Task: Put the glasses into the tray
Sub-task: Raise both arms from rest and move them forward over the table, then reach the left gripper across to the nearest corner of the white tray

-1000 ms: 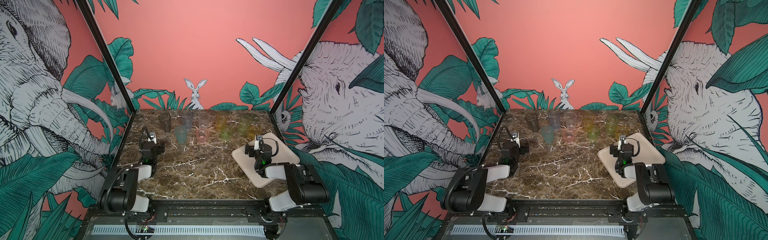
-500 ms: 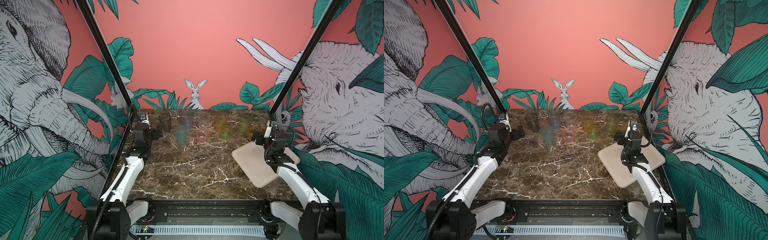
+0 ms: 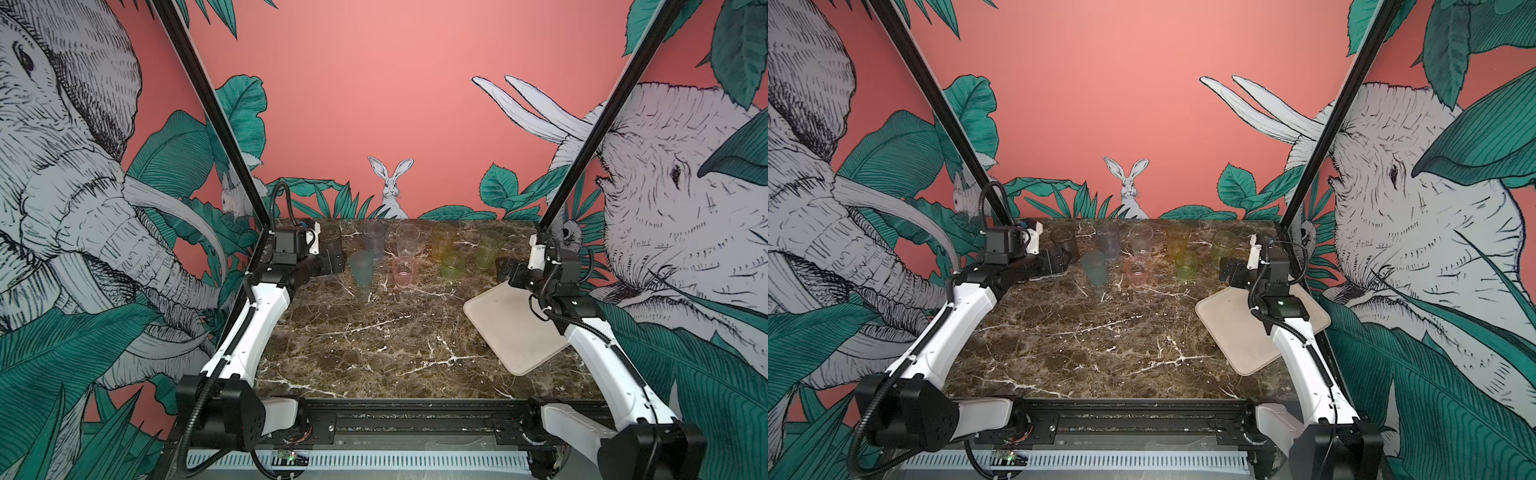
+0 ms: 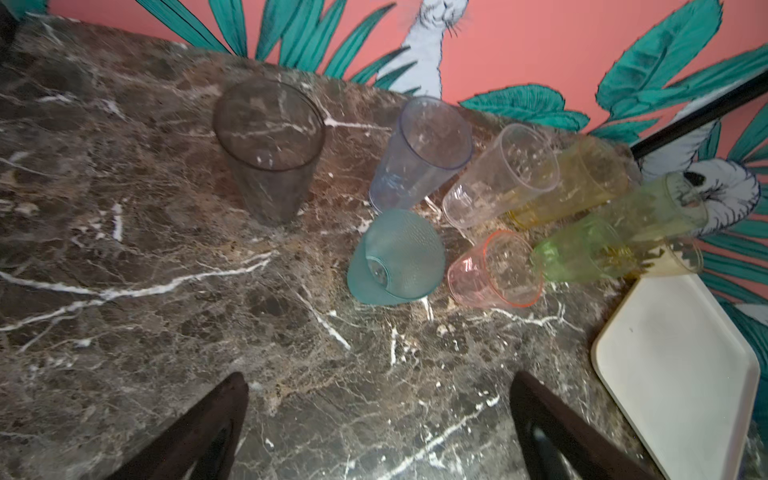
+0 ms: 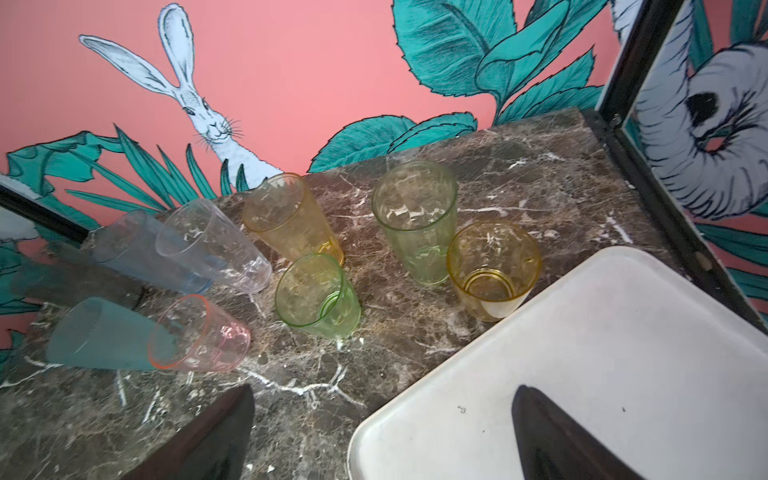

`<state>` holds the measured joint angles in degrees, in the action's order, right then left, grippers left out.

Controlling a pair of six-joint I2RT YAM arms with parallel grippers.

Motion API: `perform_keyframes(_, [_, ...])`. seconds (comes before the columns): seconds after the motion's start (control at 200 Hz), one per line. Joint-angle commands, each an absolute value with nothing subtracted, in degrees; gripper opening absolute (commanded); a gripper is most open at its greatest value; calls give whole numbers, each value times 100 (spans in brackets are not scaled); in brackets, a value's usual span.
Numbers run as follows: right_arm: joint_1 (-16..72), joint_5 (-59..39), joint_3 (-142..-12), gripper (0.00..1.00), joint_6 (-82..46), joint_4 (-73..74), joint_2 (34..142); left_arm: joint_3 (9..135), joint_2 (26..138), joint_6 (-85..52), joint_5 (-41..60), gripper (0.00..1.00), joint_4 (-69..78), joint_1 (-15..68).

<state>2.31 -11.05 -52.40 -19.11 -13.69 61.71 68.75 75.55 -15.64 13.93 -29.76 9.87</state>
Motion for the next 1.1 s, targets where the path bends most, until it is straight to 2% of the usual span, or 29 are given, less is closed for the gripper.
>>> perform_keyframes(0.0, [211,-1713,-5580,99,-1966,-1643,6295,7360,7761,-1618,1343,97,-4171,1432])
perform_keyframes(0.37, [219,-2062,-5724,99,-2000,-1696,6536,8254,8524,-2188,615,95,-4467,3144])
perform_keyframes(0.525, [220,-1898,-5755,99,-2070,-1745,6531,8239,8770,-2761,858,91,-3878,3612])
perform_keyframes(0.66, [220,-1441,-5743,99,-2143,-1794,6543,8399,9134,-3104,603,91,-3537,4224])
perform_keyframes(0.84, [220,-1345,-5124,99,-2527,-845,6340,8699,9798,-3364,28,88,-3287,4963])
perform_keyframes(0.995, [221,-1284,-4922,99,-2574,-677,6293,9249,10498,-3482,-614,89,-3424,5599])
perform_keyframes(1.095, [228,-1225,-4774,99,-2653,-595,6293,9349,10863,-3673,-472,89,-3007,5904])
